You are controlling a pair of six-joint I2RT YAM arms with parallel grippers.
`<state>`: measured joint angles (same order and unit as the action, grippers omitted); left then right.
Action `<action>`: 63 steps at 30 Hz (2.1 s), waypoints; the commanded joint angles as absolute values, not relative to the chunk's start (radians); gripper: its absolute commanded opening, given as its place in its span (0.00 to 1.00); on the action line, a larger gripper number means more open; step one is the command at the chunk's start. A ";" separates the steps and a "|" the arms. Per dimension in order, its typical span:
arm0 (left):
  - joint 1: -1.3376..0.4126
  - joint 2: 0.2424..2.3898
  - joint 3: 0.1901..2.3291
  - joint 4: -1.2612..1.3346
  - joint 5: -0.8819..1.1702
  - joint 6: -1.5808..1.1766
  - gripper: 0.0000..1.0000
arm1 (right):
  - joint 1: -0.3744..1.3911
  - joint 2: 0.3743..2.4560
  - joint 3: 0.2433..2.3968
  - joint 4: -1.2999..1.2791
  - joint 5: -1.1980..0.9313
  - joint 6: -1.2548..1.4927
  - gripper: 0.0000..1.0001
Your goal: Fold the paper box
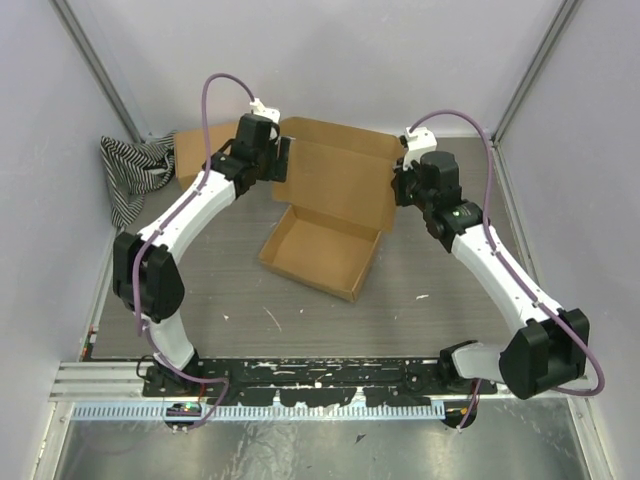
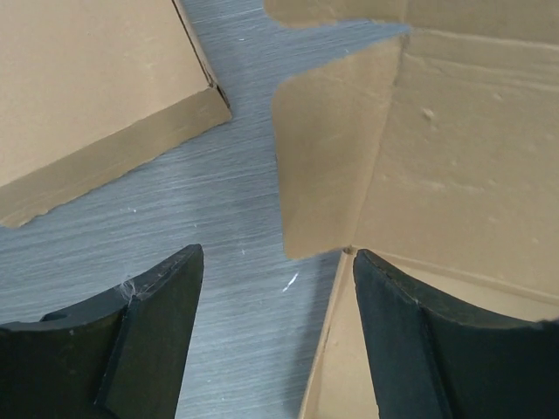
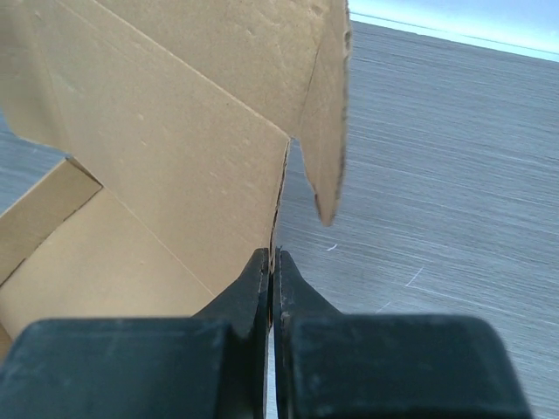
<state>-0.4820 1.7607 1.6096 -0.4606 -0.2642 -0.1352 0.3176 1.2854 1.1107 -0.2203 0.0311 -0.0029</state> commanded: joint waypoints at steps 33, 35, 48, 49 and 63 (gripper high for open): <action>-0.189 1.994 1.836 -0.322 0.575 -0.273 0.64 | 0.318 1.202 1.136 -0.278 -0.147 -0.034 0.01; -0.191 1.995 1.847 -0.345 0.571 -0.265 0.61 | 0.319 1.204 1.137 -0.279 -0.146 -0.035 0.01; -0.230 1.971 1.923 -0.568 0.515 -0.141 0.41 | 0.318 1.248 1.174 -0.310 -0.151 -0.027 0.01; -0.233 1.969 1.925 -0.582 0.512 -0.132 0.41 | 0.318 1.251 1.175 -0.311 -0.149 -0.027 0.01; -0.279 1.980 1.989 -0.776 0.434 -0.023 0.38 | 0.318 1.263 1.186 -0.324 -0.146 -0.020 0.02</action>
<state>-0.2554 1.9930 1.9308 -0.6731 0.4431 -0.0589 0.3164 1.2705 1.1278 -0.3779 -0.1291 -0.0235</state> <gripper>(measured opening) 0.378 0.045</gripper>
